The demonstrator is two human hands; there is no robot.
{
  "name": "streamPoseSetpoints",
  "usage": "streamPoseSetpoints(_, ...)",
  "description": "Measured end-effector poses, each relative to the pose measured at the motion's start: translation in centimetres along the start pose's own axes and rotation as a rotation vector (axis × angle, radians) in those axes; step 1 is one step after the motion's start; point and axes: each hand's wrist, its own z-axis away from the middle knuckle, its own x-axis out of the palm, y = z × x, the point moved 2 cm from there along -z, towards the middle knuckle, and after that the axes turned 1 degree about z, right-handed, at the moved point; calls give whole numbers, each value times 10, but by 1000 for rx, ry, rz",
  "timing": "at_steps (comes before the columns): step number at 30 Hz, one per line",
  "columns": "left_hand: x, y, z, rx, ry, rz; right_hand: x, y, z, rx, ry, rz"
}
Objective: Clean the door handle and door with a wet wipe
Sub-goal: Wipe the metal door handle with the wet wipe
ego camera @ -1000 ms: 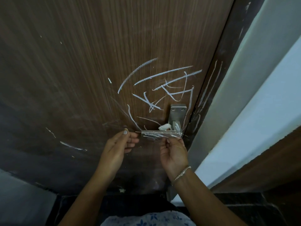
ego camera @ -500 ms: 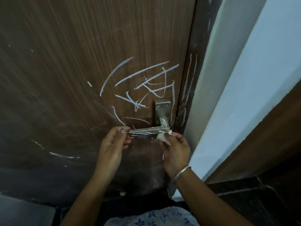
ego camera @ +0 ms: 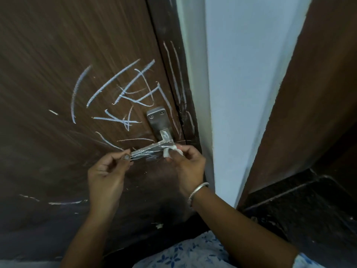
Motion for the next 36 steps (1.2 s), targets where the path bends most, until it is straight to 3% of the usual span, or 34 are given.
streamPoseSetpoints(5, -3, 3, -4, -1, -19, -28, 21, -4, -8, -152, -31, 188)
streamPoseSetpoints(10, -3, 4, -3, -9, -22, -32, 6, -11, -24, -205, 105, 24)
streamPoseSetpoints(15, -1, 6, -2, -13, -11, -28, 12, -10, -22, -283, 82, 63)
streamPoseSetpoints(26, -2, 7, -1, -36, -6, 15, 10, 8, -20, -103, -37, 53)
streamPoseSetpoints(30, -1, 8, 0, -49, -21, 65, -2, 10, -23, -40, 75, -20)
streamPoseSetpoints(36, -2, 6, -1, -58, -28, 95, 4, 6, -21, -120, 62, 59)
